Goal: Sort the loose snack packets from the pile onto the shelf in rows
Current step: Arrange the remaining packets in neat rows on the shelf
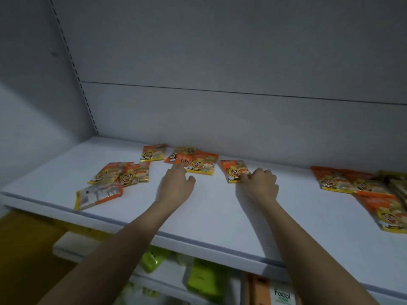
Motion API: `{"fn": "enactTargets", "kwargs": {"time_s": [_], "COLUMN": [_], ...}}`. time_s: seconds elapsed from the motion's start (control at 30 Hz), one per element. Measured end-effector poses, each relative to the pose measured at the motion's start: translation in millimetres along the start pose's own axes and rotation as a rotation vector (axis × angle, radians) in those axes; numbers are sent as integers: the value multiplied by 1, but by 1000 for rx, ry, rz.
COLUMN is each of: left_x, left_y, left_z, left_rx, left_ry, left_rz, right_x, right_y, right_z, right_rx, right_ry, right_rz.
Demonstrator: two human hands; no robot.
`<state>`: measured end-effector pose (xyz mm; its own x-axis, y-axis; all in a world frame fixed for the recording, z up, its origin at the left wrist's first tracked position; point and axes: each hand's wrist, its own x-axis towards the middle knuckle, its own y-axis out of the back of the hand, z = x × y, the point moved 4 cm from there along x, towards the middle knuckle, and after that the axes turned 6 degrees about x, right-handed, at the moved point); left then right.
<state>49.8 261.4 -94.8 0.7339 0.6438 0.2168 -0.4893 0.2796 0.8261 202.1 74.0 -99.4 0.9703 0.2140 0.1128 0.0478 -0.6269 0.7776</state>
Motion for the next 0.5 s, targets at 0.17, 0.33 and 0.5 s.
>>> {"fn": "enactTargets", "kwargs": {"time_s": [0.17, 0.33, 0.5], "left_x": [51, 82, 87], "left_y": [-19, -36, -55], "left_z": [6, 29, 36], "left_rx": [68, 29, -75], "left_ry": [-44, -83, -94], "left_rz": [-67, -115, -87], "right_x": [28, 42, 22], "right_y": [-23, -10, 5], "right_z": [-15, 5, 25], "right_rx": [61, 529, 868], "right_ry": [-103, -127, -57], "right_rz": [2, 56, 152]}}
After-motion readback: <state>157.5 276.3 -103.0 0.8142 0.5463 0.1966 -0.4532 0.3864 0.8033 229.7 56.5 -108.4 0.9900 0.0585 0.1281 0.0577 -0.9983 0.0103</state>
